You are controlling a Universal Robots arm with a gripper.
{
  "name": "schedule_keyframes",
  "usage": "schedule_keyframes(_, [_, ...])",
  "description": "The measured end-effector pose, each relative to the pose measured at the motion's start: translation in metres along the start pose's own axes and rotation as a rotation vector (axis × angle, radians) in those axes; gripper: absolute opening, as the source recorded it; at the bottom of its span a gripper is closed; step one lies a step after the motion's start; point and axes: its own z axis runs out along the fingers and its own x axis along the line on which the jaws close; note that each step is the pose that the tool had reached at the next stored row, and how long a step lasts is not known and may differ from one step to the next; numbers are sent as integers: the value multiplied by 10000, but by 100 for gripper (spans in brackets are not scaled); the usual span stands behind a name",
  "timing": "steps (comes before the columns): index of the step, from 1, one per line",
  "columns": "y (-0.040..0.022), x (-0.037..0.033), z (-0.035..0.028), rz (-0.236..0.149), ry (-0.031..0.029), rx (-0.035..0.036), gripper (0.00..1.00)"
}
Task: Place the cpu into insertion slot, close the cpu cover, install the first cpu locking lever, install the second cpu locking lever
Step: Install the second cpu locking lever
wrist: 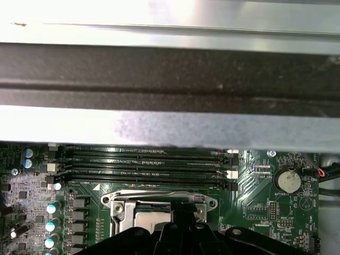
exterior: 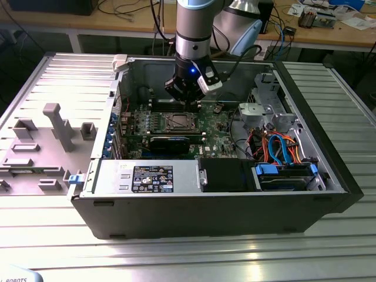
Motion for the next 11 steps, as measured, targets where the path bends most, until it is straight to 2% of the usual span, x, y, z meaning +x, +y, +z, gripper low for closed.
schedule_keyframes(11, [-31, 1, -1, 1, 0, 1, 11])
